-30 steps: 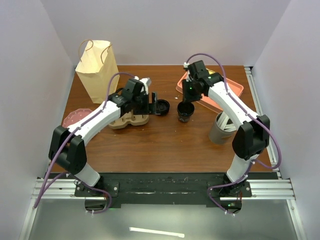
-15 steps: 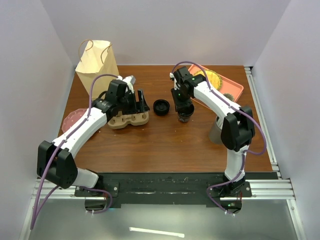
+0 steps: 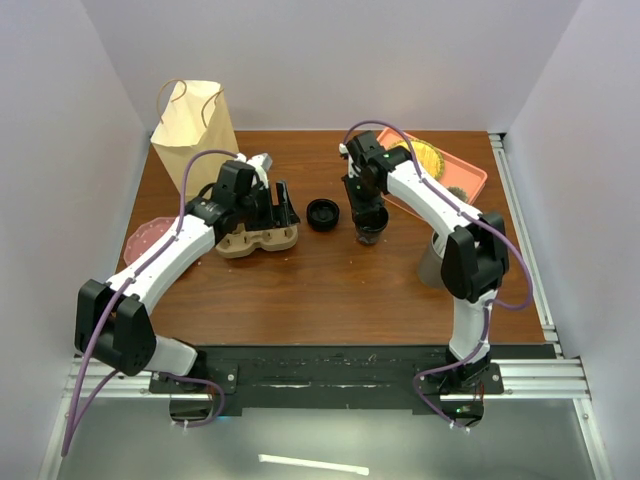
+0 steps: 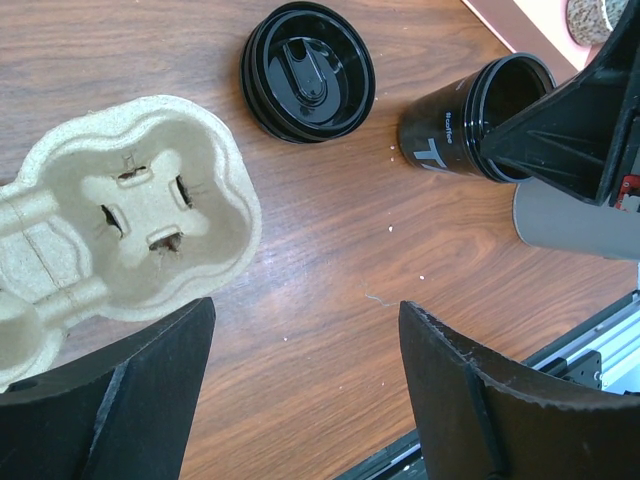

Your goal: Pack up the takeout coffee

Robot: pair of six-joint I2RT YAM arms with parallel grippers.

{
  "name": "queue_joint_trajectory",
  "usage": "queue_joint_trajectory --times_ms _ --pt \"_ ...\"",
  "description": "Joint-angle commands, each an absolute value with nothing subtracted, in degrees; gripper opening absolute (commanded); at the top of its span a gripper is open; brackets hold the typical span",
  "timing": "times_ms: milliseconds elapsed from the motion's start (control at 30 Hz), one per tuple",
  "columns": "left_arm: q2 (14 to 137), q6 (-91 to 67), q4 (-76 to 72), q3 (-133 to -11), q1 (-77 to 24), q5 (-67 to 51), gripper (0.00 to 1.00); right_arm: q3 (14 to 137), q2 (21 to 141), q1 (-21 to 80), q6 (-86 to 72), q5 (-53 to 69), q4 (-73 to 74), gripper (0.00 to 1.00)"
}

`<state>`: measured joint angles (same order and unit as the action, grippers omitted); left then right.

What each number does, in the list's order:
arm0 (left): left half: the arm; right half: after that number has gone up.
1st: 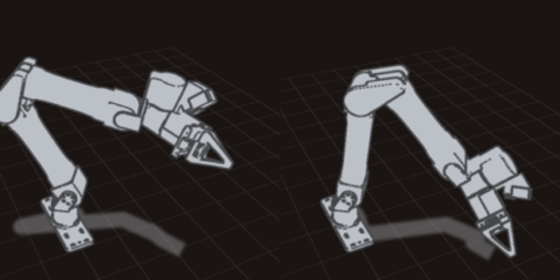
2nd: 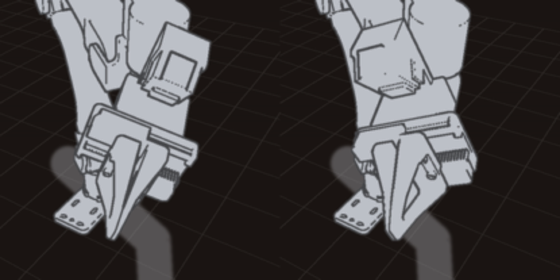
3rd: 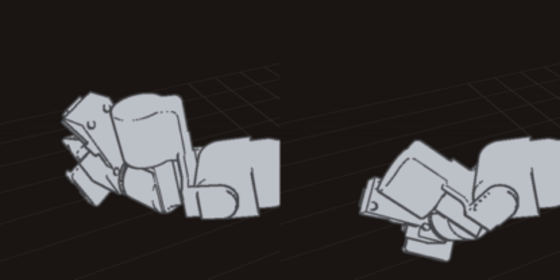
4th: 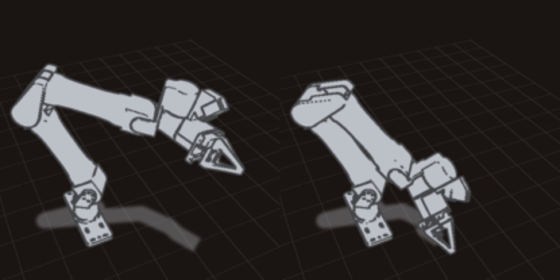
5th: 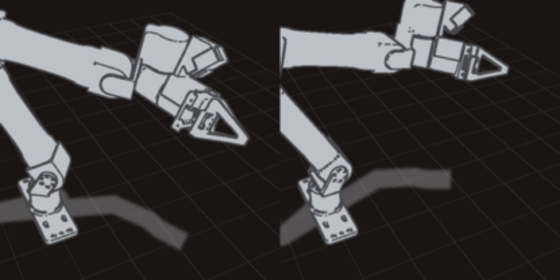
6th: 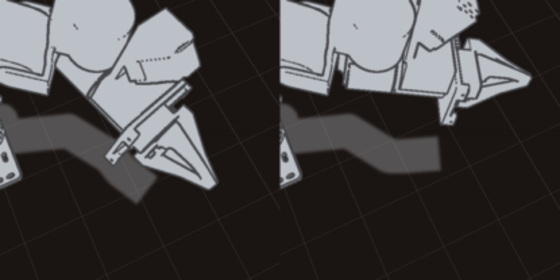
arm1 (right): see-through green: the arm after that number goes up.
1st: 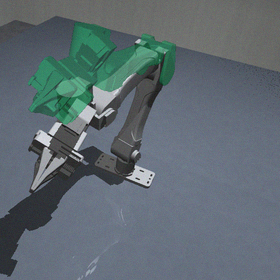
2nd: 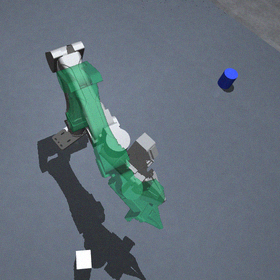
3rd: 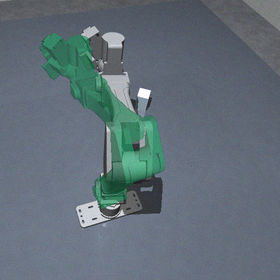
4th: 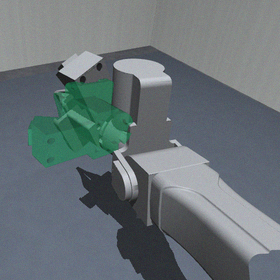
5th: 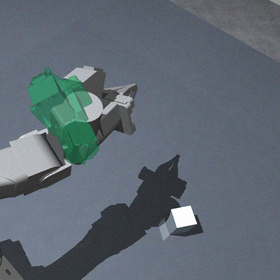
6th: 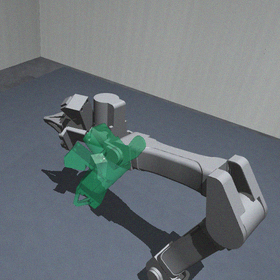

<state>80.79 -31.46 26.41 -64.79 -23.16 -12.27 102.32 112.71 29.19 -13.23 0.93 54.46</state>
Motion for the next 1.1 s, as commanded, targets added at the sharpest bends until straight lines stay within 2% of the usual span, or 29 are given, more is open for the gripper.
queue_joint_trajectory --times_ms 0,167,400,1067 --pt "80.9 -31.8 24.3 -65.4 -23.0 -13.2 0.79 104.8 113.4 29.2 -13.3 0.1 55.4 0.20" --pt "81.1 -31.7 24.3 -65.7 -23.0 -13.2 0.79 105.2 113.7 29.3 -13.7 0.1 55.6 0.19" --pt "81.0 -31.6 24.6 -65.6 -23.1 -12.9 0.79 105.6 113.8 29.2 -14.2 0.1 55.9 0.08" --pt "83.1 -32.5 22.5 -64.8 -23.0 -15.2 0.78 104.7 111.7 29.2 -19.2 -2.8 55.8 0.00"
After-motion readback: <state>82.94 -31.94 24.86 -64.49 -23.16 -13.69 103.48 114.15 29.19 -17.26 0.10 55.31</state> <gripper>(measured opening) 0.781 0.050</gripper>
